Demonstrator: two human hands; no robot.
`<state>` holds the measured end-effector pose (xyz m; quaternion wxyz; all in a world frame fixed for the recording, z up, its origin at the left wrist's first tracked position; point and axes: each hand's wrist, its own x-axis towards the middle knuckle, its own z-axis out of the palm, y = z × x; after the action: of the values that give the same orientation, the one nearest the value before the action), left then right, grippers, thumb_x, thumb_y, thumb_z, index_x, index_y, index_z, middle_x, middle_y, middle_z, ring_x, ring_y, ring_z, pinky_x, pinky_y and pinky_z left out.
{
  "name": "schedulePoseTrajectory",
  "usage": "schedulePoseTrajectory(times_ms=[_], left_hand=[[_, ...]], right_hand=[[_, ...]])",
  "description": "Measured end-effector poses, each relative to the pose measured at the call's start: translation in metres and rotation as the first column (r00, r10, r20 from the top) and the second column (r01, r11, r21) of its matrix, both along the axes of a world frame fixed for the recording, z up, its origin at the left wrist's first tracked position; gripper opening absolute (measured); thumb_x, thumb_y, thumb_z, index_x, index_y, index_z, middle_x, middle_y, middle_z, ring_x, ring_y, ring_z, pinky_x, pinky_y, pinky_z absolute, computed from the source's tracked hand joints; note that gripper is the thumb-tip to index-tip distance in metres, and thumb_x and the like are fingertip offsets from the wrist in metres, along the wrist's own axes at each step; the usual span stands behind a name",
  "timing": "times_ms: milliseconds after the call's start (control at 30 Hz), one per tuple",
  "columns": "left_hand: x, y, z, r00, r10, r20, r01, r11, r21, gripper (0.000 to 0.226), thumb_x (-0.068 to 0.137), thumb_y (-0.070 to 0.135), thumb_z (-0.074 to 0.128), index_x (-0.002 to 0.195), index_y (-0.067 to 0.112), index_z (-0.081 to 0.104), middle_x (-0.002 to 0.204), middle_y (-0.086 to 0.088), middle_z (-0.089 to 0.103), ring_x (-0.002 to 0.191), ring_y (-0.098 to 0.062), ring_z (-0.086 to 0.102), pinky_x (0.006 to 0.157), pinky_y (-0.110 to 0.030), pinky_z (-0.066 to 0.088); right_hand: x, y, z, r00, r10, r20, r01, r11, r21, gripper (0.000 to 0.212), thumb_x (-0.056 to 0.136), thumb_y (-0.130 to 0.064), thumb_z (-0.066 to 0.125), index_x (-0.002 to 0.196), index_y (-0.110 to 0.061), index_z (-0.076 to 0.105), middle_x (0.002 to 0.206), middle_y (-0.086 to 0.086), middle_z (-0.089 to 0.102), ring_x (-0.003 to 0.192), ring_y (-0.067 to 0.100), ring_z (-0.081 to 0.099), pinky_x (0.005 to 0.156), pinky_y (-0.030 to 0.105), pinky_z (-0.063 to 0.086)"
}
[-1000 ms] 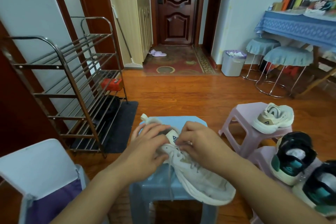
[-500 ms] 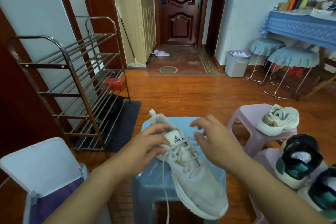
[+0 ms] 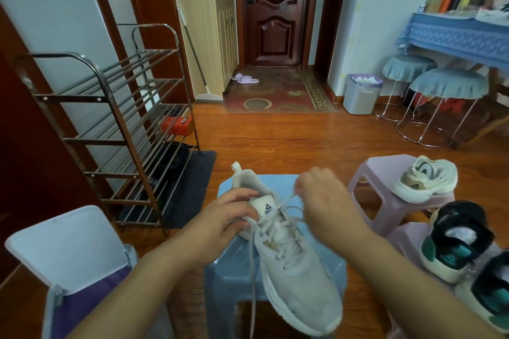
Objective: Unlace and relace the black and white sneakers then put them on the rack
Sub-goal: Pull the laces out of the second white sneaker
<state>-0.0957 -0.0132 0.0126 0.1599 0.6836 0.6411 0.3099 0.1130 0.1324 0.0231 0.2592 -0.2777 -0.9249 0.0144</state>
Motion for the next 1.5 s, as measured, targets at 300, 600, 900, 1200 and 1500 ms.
schedulePoseTrajectory(times_ms=[300, 600, 900, 1200, 1500], left_hand=[[0.002, -0.002, 0.005, 0.999, 0.001, 0.047, -0.001, 1.0, 0.019, 0.026, 0.099, 0.004, 0.06, 0.106, 0.027, 0.071, 0.145, 0.022, 0.044, 0.142, 0.007, 0.032, 0.109, -0.004, 0.024], [-0.004, -0.005, 0.002, 1.0, 0.023, 0.005, -0.023, 1.0, -0.014, 0.026, 0.1, 0.01, 0.062, 0.107, 0.034, 0.069, 0.148, 0.025, 0.04, 0.14, 0.006, 0.034, 0.115, -0.018, 0.032], [-0.002, -0.006, -0.002, 0.996, 0.077, 0.044, -0.075, 0.996, -0.041, 0.02, 0.099, 0.017, 0.064, 0.105, 0.036, 0.067, 0.142, 0.031, 0.044, 0.135, 0.01, 0.037, 0.111, -0.015, 0.031], [0.005, -0.009, 0.001, 0.997, 0.062, 0.044, -0.06, 0.997, -0.041, 0.02, 0.095, 0.023, 0.068, 0.101, 0.04, 0.061, 0.139, 0.031, 0.045, 0.134, 0.008, 0.04, 0.112, -0.025, 0.034], [0.006, -0.002, 0.002, 0.972, 0.115, -0.205, -0.127, 0.991, -0.045, 0.018, 0.098, 0.04, 0.061, 0.116, 0.039, 0.064, 0.142, 0.03, 0.041, 0.128, -0.001, 0.044, 0.108, -0.034, 0.033]], right_hand=[[-0.005, -0.013, 0.022, 0.996, 0.094, 0.001, -0.094, 0.99, -0.11, 0.026, 0.093, -0.023, 0.065, 0.119, -0.025, 0.067, 0.104, -0.004, 0.055, 0.095, 0.02, 0.044, 0.083, 0.035, 0.042], [-0.016, -0.006, 0.016, 0.998, -0.055, -0.017, 0.052, 0.991, -0.124, 0.012, 0.094, -0.015, 0.064, 0.088, -0.025, 0.067, 0.089, -0.008, 0.056, 0.086, 0.014, 0.044, 0.074, 0.03, 0.04], [0.037, 0.059, 0.014, 0.89, -0.446, 0.096, 0.446, 0.807, -0.387, 0.025, 0.094, -0.013, 0.058, 0.117, -0.016, 0.069, 0.106, 0.007, 0.064, 0.094, 0.026, 0.061, 0.083, 0.038, 0.051], [-0.016, -0.04, 0.009, 0.958, 0.277, 0.079, -0.248, 0.934, -0.258, 0.025, 0.089, -0.014, 0.069, 0.109, -0.028, 0.074, 0.097, -0.005, 0.048, 0.088, 0.017, 0.053, 0.075, 0.036, 0.05], [0.015, -0.033, 0.034, 0.904, 0.255, 0.344, -0.083, 0.893, -0.442, 0.023, 0.09, -0.021, 0.054, 0.109, -0.034, 0.055, 0.102, -0.013, 0.04, 0.092, 0.009, 0.049, 0.083, 0.033, 0.046]])
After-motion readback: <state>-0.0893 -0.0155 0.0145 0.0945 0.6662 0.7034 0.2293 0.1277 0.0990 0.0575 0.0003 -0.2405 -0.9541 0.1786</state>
